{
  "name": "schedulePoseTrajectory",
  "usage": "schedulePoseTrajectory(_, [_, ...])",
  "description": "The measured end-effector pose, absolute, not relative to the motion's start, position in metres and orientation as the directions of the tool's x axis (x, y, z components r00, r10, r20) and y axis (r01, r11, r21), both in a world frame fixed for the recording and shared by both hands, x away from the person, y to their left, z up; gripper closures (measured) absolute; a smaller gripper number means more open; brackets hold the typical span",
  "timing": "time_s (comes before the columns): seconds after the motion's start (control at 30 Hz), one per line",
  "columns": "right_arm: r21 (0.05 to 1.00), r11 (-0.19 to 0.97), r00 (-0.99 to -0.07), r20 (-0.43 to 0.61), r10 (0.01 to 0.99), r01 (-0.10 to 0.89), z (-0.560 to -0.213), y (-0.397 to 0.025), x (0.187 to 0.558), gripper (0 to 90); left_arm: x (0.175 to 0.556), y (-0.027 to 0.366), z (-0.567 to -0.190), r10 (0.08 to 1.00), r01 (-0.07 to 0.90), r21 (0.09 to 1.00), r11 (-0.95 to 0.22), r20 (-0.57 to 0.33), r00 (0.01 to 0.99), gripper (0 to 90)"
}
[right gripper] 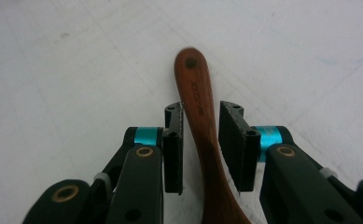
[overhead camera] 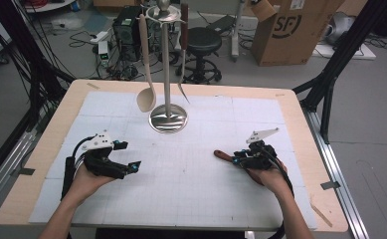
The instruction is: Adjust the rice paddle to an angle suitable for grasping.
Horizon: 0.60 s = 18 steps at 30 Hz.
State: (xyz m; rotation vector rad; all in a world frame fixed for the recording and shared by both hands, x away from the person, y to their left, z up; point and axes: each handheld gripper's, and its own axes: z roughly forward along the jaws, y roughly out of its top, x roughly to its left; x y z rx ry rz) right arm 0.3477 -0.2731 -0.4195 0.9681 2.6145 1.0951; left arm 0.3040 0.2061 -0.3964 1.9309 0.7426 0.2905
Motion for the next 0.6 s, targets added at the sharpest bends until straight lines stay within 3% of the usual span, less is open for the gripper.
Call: schedulePoseTrajectory(0.6, [0.646,0.575,-0.790,0.072,0.609,0.502,-0.432,-0.273,0.341,76.9,0.304,0.205,-0.397,0.611,0.371,0.876,-0.309,-0.117,0.783,11.3])
